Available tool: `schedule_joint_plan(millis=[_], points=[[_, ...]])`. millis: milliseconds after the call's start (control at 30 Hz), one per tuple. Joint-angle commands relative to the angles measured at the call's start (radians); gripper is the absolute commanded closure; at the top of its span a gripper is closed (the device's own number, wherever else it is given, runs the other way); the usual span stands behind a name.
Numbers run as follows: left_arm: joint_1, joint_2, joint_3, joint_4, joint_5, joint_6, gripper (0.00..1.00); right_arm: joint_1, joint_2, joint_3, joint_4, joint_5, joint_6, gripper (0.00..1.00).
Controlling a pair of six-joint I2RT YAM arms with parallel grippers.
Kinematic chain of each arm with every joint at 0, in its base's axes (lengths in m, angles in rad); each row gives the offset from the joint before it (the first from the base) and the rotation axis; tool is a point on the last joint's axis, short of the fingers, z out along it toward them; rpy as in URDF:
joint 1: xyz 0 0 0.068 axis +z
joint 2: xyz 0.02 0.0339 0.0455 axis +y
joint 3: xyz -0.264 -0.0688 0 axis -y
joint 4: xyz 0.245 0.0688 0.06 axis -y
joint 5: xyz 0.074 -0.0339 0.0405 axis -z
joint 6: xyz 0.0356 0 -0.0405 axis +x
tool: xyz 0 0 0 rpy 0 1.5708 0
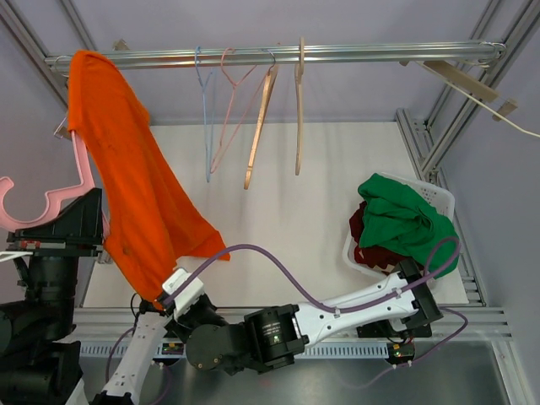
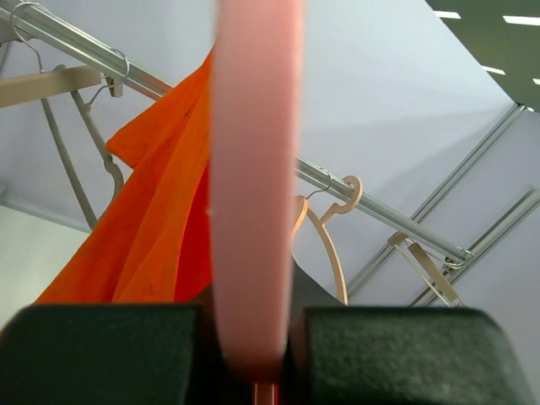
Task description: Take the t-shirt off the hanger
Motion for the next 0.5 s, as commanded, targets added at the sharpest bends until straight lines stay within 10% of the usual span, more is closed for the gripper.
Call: schedule_joint_plan(millis=[0,200,467], points=[[0.003,0.022,-0.033,0.202,0.03,-0.014,1.0,0.028,-0.067,-0.035,0.021,0.043,0.015,1.0],[0.003,0.066,-0.05,0.254,0.04,-0.006,1.0,0.136,-0.184,-0.193,0.092,-0.01,-0.041,1.0],[0.0,0.249,0.327,0.213,0.098,0.073,1.0,0.235,-0.248,-0.368,-0.061,-0.067,0.071,1.0]])
